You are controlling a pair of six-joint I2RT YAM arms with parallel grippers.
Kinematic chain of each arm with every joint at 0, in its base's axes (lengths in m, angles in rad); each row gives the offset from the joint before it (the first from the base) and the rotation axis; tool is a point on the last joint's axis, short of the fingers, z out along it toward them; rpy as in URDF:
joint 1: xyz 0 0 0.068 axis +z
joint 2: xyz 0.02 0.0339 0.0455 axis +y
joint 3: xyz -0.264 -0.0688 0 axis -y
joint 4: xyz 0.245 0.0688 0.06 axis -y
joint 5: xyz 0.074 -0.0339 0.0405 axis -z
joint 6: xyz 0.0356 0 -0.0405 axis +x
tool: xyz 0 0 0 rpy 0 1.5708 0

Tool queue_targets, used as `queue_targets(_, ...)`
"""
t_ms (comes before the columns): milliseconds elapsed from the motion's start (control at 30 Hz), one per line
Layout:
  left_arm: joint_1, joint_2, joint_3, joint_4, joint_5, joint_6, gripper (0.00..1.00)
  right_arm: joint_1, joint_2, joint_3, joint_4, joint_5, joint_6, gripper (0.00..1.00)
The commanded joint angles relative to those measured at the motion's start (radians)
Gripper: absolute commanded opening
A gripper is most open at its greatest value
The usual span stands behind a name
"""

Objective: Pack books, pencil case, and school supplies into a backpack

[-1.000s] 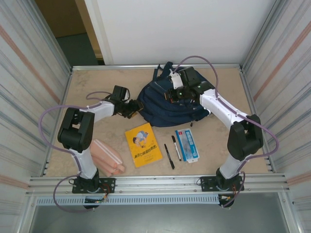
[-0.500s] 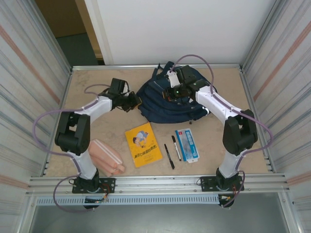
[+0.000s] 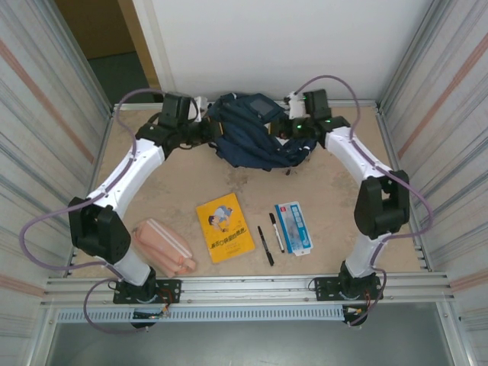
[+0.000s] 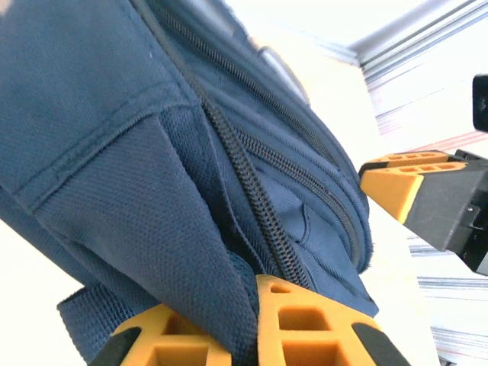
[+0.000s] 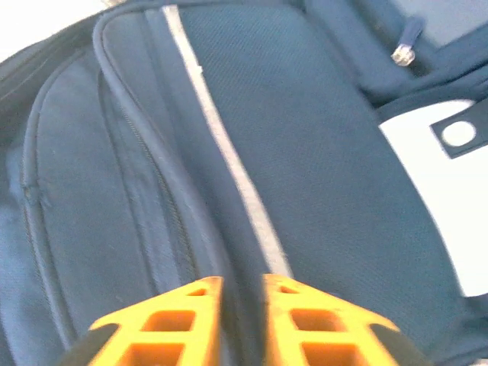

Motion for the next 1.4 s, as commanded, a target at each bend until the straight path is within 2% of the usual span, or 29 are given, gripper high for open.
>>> queue_targets(0,0.017,-0.026,0.175,-0.045,-0.036,0.112,0.0,-0.053,-0.094,-0.036,0.005,-0.046,0.093,0.33)
queue_targets(100,0.023,-0.019,0.219,-0.04,-0.037,0.124,0.0,-0.051,-0.167,-0.077,-0.085,0.048,0.041,0.41)
queue_targets(200,0.032,-0.01,0.285,-0.085,-0.061,0.122,0.0,-0.058,-0.275,-0.213,-0.09,0.098,0.013,0.48)
queue_targets(267,0.036,-0.003,0.326,-0.114,-0.066,0.119,0.0,-0.06,-0.337,-0.311,-0.076,0.059,-0.019,0.51)
queue_targets(400,0.038,-0.002,0.37,-0.134,-0.05,0.094,0.0,-0.033,-0.411,-0.477,-0.054,-0.131,-0.027,0.53)
queue_targets(533,0.038,-0.006,0.383,-0.117,-0.047,0.072,0.0,0.055,-0.494,-0.578,-0.097,-0.157,-0.064,0.58)
queue_targets(633,0.039,-0.012,0.39,-0.105,0.008,0.039,0.0,0.108,-0.53,-0.654,-0.07,-0.153,-0.064,0.64)
queue_targets(933,0.038,-0.075,0.287,-0.019,0.086,-0.041,0.0,0.11,-0.42,-0.754,0.269,-0.106,-0.067,0.66)
queue_targets(1033,0.038,-0.082,0.261,0.005,0.12,-0.094,0.0,0.11,-0.333,-0.718,0.309,-0.153,-0.134,0.65)
queue_targets(1133,0.036,-0.083,0.248,0.022,0.189,-0.124,0.0,0.082,-0.272,-0.668,0.282,-0.132,-0.2,0.63)
queue_targets(1233,0.034,-0.088,0.25,0.005,0.196,-0.117,0.0,0.021,-0.255,-0.676,0.35,-0.159,-0.171,0.61)
queue_targets(1367,0.035,-0.122,0.219,0.009,0.18,-0.109,0.0,0.027,-0.23,-0.672,0.385,-0.147,-0.191,0.61)
